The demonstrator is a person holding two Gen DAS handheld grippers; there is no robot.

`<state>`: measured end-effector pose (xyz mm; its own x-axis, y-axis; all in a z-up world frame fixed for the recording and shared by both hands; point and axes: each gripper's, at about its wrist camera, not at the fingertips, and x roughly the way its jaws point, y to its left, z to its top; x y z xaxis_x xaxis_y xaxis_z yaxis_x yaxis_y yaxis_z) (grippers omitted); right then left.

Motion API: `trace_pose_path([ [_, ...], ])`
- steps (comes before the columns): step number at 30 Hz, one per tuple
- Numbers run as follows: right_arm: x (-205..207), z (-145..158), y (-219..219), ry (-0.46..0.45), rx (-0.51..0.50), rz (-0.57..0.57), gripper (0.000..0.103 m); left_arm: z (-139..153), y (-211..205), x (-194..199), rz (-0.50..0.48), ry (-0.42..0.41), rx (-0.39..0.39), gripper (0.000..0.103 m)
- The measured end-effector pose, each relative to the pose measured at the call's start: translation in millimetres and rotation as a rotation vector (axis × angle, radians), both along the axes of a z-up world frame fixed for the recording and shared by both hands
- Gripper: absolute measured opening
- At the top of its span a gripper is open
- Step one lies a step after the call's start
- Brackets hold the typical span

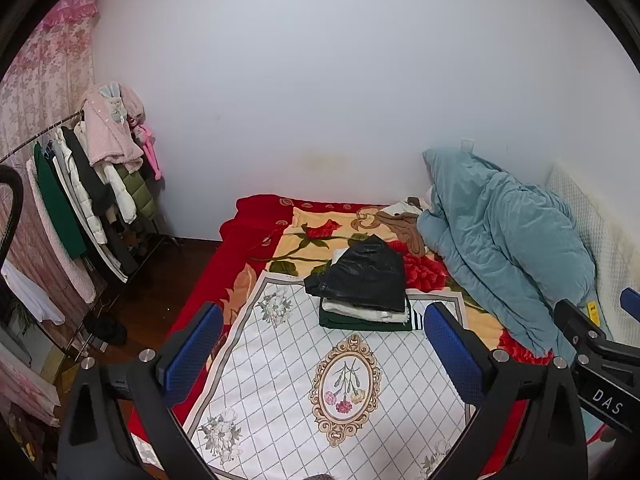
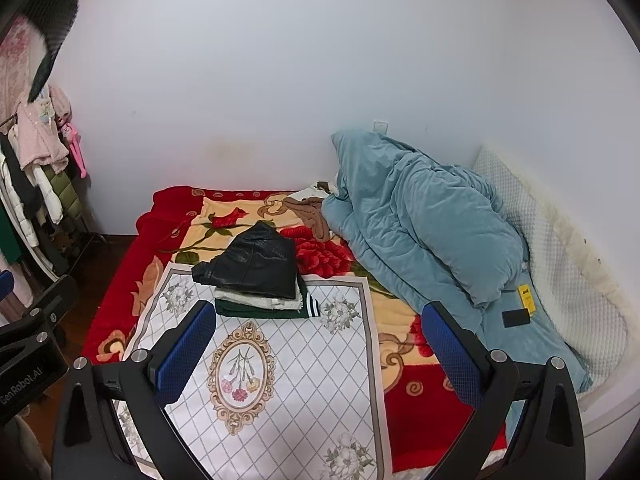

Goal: Fold large clothes

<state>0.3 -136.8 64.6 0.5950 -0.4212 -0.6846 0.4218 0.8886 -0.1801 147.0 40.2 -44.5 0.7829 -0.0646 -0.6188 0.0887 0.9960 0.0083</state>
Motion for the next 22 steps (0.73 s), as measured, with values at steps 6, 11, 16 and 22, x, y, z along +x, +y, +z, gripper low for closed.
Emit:
trace_pose_path([
  [6,-0.5,0.3,0.9,-0.001,-0.002,0.001,0.103,0.6,-0.3,0.5,-0.001,0.0,0.002,0.103],
  [11,0.0,-0.2,0.5,0.001,0.0,0.002,0.103,-0.2,-0.3,-0.4,-0.001,0.0,0.003,0.103],
  [16,0.7,0.0,1.3,0.0,-0.001,0.002,0.103,0.0,0.8,0.0,-0.002,0.0,0.003,0.103],
  [22,2.1,0.4,0.0,-0.001,-0.001,0.003,0.103,1.1,4.0,0.6,-0.003,-0.001,0.006,0.103],
])
